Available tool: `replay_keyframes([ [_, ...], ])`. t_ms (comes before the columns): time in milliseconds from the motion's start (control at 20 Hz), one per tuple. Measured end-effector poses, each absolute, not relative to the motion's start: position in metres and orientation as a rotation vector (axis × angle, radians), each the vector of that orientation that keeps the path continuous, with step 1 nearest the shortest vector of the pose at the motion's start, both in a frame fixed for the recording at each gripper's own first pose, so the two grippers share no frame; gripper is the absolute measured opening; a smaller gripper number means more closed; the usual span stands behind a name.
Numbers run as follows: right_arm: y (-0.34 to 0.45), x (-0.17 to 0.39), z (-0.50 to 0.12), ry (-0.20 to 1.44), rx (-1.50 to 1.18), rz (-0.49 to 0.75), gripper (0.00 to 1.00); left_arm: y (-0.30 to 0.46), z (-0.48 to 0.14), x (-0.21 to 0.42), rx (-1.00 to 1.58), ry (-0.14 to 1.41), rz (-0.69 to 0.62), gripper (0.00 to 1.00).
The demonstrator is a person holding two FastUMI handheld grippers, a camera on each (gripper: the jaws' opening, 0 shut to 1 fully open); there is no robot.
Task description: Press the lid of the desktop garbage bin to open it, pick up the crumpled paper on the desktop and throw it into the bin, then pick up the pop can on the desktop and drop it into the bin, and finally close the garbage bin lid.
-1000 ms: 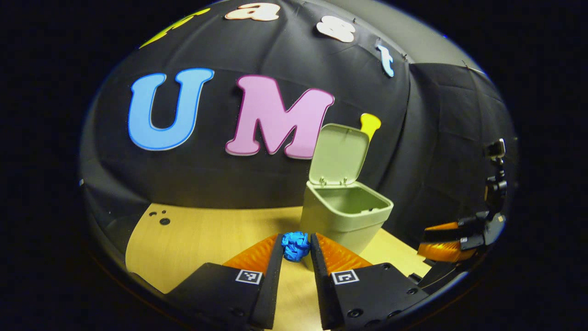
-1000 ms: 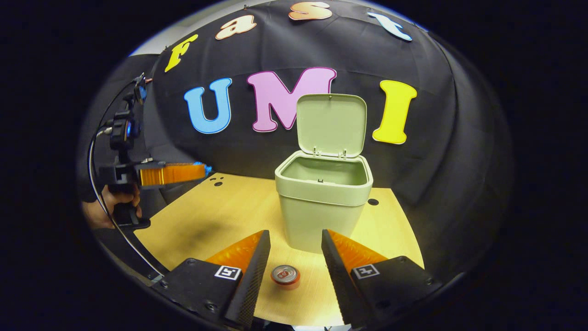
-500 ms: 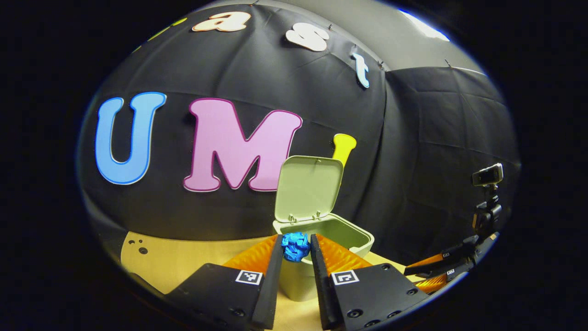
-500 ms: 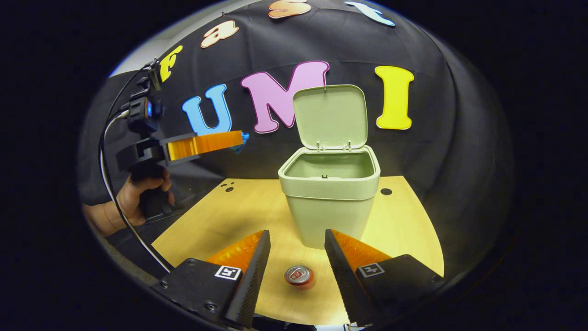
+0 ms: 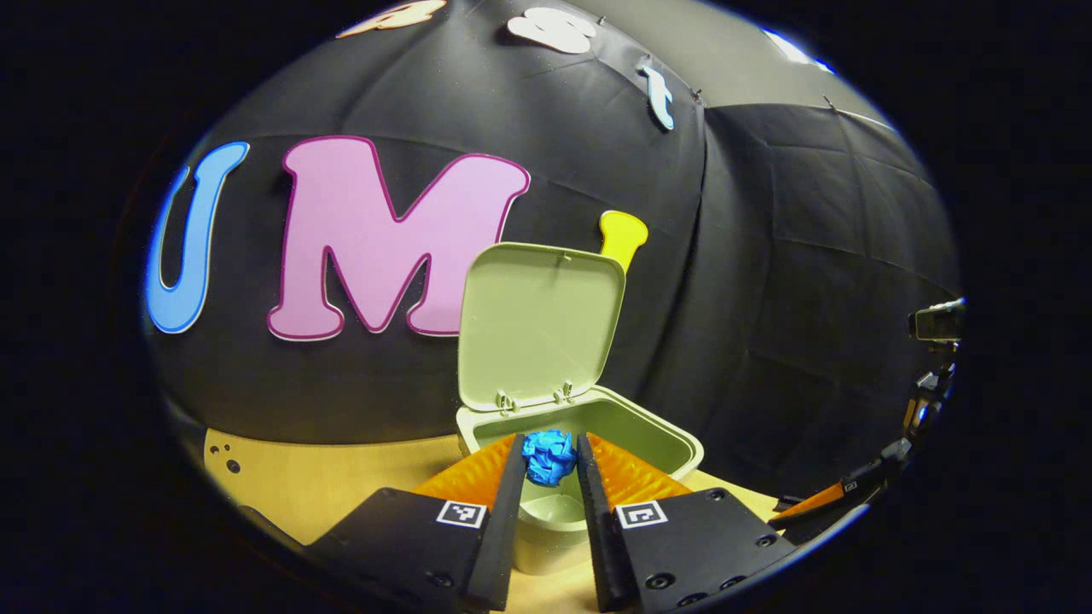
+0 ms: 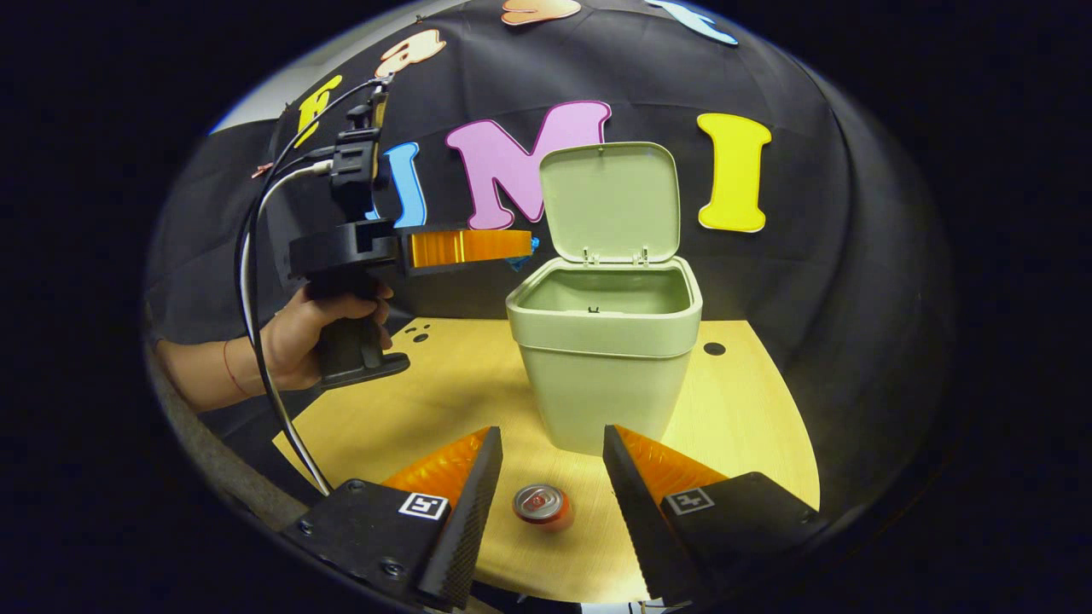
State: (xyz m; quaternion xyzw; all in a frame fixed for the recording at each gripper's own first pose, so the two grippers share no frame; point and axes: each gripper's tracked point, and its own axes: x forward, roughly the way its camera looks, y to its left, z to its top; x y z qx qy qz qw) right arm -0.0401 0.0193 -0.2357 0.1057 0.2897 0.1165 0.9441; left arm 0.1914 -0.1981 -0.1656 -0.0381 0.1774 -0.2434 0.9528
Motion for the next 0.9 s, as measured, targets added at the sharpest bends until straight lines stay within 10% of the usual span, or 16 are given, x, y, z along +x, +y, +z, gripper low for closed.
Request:
replay_keyframes([
  [650, 0.010, -0.037, -0.254, 0.631, 0.216, 0.233, 0.80, -0.217, -0.178, 0.199, -0.083, 0.349, -0.542, 0.95],
  [900, 0.027, -0.046, -0.266, 0.664, 0.173, 0.293, 0.89, -0.188, -0.165, 0.180, -0.085, 0.334, -0.496, 0.95],
])
